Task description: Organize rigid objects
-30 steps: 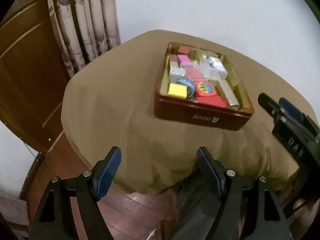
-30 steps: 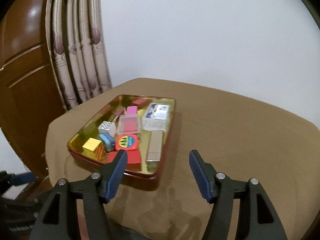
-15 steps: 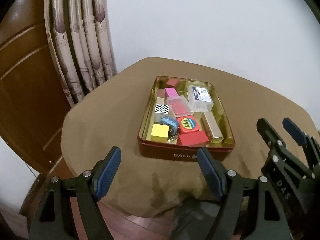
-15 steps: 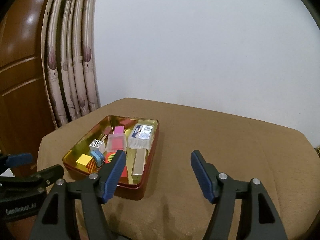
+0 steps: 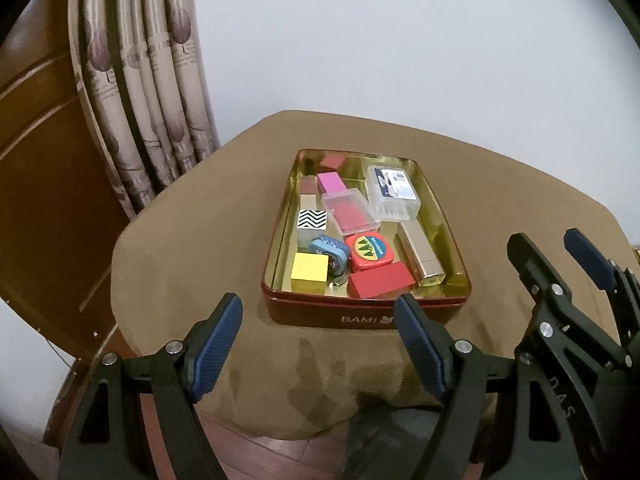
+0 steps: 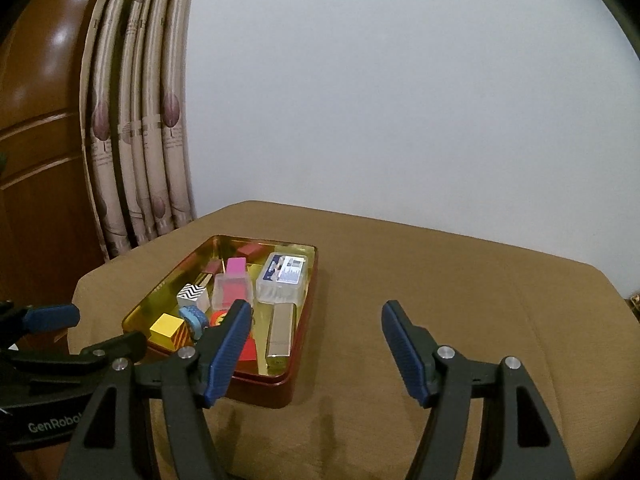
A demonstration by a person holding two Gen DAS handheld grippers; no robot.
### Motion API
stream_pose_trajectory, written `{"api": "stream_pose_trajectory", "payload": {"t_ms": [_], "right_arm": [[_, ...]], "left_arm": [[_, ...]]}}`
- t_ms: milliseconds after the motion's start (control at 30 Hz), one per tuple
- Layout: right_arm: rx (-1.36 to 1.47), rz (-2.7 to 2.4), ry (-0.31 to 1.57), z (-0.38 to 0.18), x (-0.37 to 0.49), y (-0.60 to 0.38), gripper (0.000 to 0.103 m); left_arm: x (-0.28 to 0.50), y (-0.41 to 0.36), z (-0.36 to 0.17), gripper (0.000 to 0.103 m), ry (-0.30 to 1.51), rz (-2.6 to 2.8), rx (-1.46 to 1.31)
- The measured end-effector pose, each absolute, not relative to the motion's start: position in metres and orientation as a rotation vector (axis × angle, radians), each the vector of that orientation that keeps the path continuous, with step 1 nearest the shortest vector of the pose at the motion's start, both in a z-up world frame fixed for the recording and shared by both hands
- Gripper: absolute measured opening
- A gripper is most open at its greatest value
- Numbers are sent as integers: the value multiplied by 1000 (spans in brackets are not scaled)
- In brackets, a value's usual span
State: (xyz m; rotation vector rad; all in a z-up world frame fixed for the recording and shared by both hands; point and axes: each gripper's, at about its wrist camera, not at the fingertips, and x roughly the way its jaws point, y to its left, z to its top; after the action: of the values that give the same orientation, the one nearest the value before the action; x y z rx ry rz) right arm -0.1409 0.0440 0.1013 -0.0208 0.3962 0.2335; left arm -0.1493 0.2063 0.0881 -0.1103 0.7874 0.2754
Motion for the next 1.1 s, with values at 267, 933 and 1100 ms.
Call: {"api": "stream_pose_trajectory", "payload": {"t_ms": [267, 933, 1100], "right_arm": [[-36, 218, 393, 101, -141, 44, 69], [-41, 226, 396, 97, -140, 41, 69], [-33, 228, 392, 97, -141, 41, 69]], "left_arm": [[-145, 212, 83, 97, 806, 289, -109], [-154, 209, 80, 102, 709, 297, -110], [-158, 208, 82, 102, 680, 310, -99]]}}
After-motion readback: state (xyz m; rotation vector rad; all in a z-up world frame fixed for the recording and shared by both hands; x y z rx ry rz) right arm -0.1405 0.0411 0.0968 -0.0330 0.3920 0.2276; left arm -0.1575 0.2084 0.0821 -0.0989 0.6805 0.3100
